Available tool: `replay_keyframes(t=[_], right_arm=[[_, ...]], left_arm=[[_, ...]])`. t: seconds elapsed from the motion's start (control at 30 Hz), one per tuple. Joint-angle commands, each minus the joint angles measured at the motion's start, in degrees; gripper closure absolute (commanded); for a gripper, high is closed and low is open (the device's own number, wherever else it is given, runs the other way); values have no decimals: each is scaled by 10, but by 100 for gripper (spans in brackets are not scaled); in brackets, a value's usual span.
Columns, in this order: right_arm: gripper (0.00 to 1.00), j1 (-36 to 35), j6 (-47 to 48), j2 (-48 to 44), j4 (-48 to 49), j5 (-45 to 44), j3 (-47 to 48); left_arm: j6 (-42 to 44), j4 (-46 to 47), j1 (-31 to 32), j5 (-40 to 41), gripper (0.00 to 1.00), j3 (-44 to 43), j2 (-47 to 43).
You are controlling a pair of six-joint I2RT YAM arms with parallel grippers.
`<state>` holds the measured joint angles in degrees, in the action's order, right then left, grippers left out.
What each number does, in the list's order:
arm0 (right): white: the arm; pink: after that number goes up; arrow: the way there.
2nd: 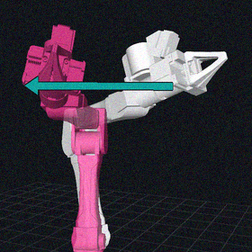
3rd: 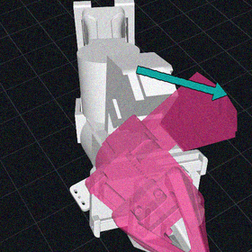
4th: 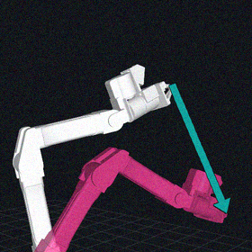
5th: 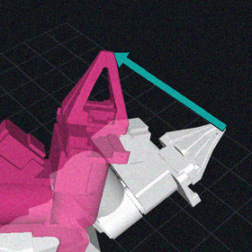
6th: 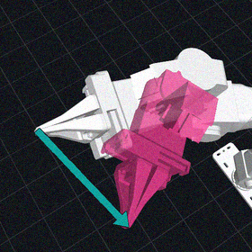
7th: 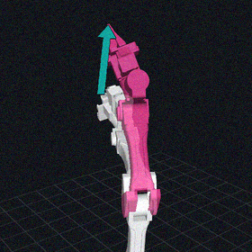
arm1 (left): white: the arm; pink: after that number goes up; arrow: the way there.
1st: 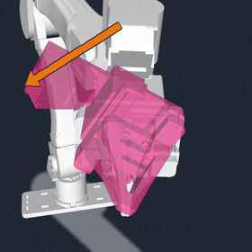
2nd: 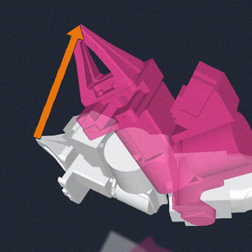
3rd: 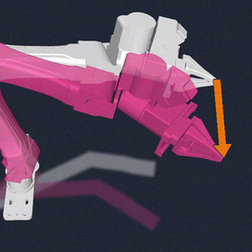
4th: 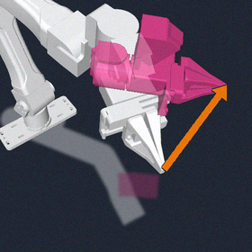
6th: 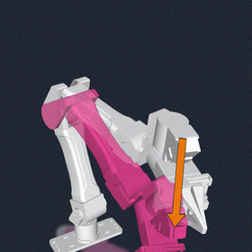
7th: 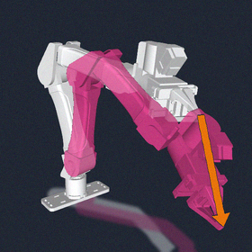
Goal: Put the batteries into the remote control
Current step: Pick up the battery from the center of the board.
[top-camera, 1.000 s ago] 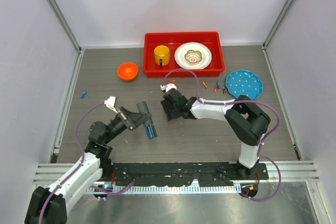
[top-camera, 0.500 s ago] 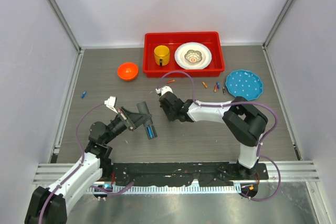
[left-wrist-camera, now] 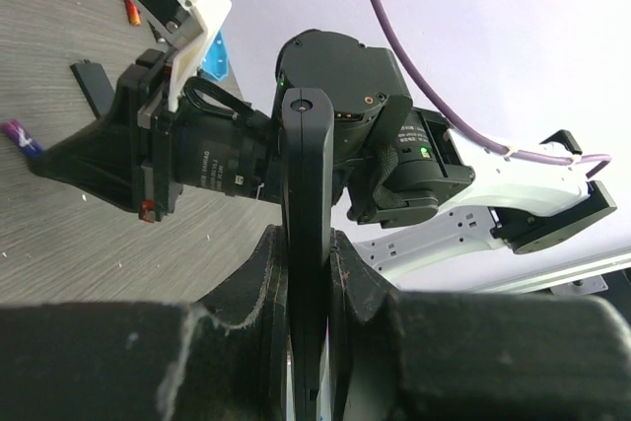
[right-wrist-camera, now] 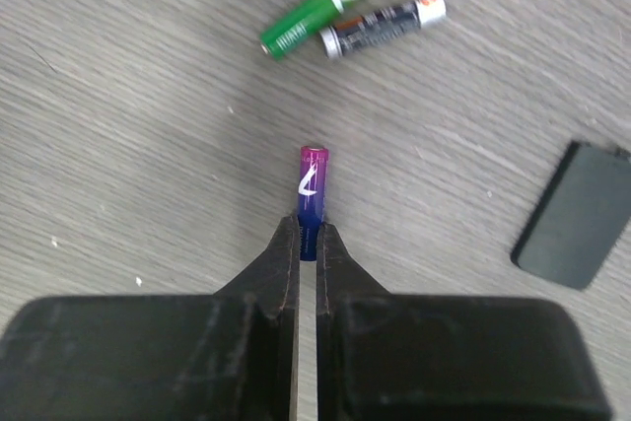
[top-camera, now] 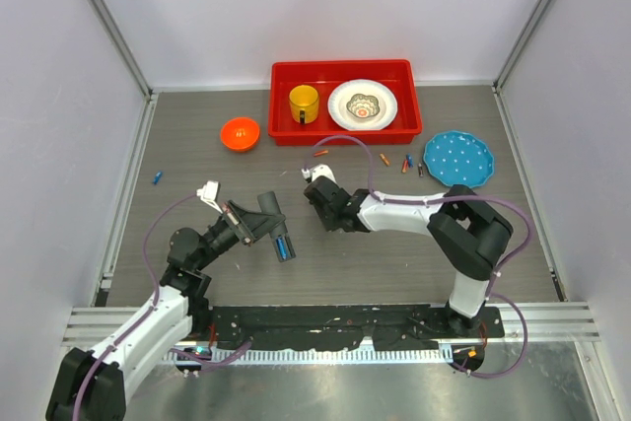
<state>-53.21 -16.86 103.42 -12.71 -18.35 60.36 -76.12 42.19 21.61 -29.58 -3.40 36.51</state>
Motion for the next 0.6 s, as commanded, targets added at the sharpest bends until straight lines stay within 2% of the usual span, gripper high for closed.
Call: replay_keyframes(t=[0.0,0.13,0.27,0.57], right_arm=[[99,-2,-11,-58,-55,-19,-28],[99,-1,-30,-116,-83,-15,-36],[99,-1,-49,-191,-122,12,-36],[99,-1,-87,-354,-209,146,-16]], left_arm=[[-1,25,-2,-1,100,-8,0],[2,27,-2,12,100,-11,12],[4,54,-2,20,100,-30,67],[1,226,39,101,100,-40,203]])
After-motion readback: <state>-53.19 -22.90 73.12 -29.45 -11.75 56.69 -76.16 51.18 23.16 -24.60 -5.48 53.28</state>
